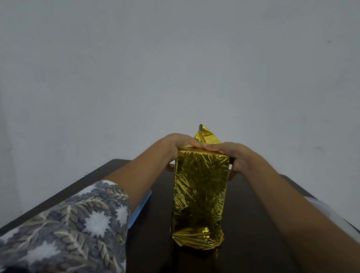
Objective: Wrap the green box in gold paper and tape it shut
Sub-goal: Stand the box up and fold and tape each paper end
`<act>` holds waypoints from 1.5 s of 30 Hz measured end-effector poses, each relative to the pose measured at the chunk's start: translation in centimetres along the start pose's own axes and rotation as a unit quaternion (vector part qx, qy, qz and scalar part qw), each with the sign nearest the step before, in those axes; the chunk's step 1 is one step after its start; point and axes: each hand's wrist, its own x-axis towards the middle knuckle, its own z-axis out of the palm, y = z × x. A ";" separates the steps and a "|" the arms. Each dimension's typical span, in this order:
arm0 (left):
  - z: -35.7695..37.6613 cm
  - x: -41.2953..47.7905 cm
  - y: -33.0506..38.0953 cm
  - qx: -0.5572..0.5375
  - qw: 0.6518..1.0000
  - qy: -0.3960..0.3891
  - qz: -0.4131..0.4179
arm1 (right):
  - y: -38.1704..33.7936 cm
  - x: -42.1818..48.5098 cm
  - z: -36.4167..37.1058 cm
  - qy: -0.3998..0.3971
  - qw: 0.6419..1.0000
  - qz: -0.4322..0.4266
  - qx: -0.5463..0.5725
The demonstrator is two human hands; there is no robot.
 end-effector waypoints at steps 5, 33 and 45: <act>0.0 0.0 -0.2 0.011 1.000 -0.001 0.000 | 0.9 3.4 -0.5 -0.005 1.000 -0.019 0.013; -9.4 0.2 -16.9 -0.064 0.974 0.187 -0.111 | 0.9 0.3 0.0 -0.001 0.997 -0.030 0.066; -10.0 -0.5 -15.9 -0.160 0.963 0.167 -0.135 | 0.9 0.3 -0.1 -0.010 0.997 -0.031 0.077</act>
